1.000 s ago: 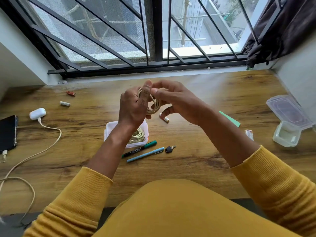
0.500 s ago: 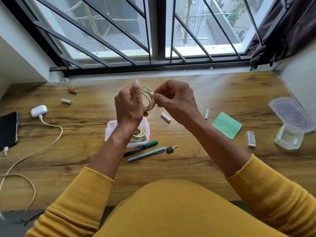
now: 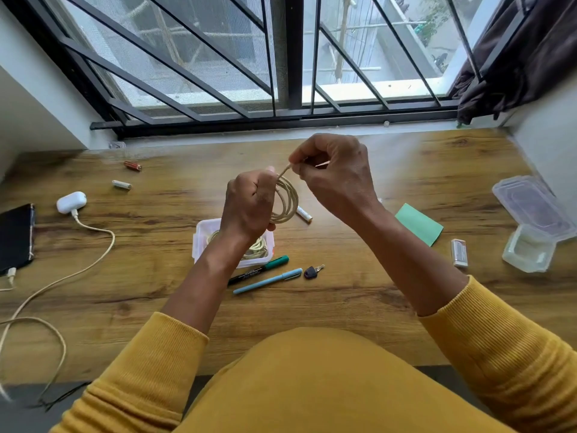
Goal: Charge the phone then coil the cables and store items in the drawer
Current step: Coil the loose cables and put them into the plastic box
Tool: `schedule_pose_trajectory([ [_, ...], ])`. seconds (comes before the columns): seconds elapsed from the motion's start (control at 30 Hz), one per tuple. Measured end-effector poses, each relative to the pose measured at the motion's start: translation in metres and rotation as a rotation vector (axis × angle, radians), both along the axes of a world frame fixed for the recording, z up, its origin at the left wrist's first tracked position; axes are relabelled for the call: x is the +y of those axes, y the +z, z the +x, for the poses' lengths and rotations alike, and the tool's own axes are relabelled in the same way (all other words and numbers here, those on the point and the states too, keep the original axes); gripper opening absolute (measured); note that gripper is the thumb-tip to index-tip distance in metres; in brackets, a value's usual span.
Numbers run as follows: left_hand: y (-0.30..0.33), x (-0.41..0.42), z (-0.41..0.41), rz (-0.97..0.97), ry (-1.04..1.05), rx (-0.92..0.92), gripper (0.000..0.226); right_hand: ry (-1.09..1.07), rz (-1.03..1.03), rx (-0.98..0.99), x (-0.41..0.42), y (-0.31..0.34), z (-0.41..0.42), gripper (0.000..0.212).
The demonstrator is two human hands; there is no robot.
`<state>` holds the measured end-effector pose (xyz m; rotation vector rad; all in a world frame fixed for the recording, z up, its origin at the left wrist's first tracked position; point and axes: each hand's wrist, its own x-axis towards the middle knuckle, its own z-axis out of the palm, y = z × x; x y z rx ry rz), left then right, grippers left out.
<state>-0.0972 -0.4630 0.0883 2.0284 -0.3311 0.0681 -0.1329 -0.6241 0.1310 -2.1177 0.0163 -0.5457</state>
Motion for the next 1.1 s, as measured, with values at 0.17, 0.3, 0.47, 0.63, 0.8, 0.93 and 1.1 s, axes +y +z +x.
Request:
schedule_pose_trajectory([
  [0.17,0.001,-0.001,0.000,-0.029,-0.140,0.045,0.070,0.019,0.076,-0.046,-0.002,0.005,-0.001,0.012],
  [0.3,0.001,-0.006,-0.006,-0.087,-0.196,0.071,0.063,0.038,0.202,0.001,-0.003,0.004,0.003,0.014],
  [0.47,0.003,-0.007,-0.010,-0.012,-0.065,-0.041,0.056,0.045,0.338,0.138,-0.006,-0.001,-0.002,0.017],
  [0.63,0.005,-0.008,-0.005,-0.013,0.132,-0.075,0.057,0.038,0.315,0.224,0.009,-0.001,-0.012,0.073],
  [0.8,0.016,-0.015,-0.007,-0.182,0.204,0.004,0.061,0.000,0.294,0.360,0.020,-0.007,-0.017,0.071],
  [0.93,0.013,-0.014,-0.003,-0.282,0.177,0.227,0.063,0.054,0.159,0.236,0.023,-0.005,-0.015,0.032],
  [1.1,0.012,-0.014,-0.009,-0.366,0.157,0.274,0.061,-0.020,-0.007,0.132,0.026,-0.006,-0.009,0.017],
])
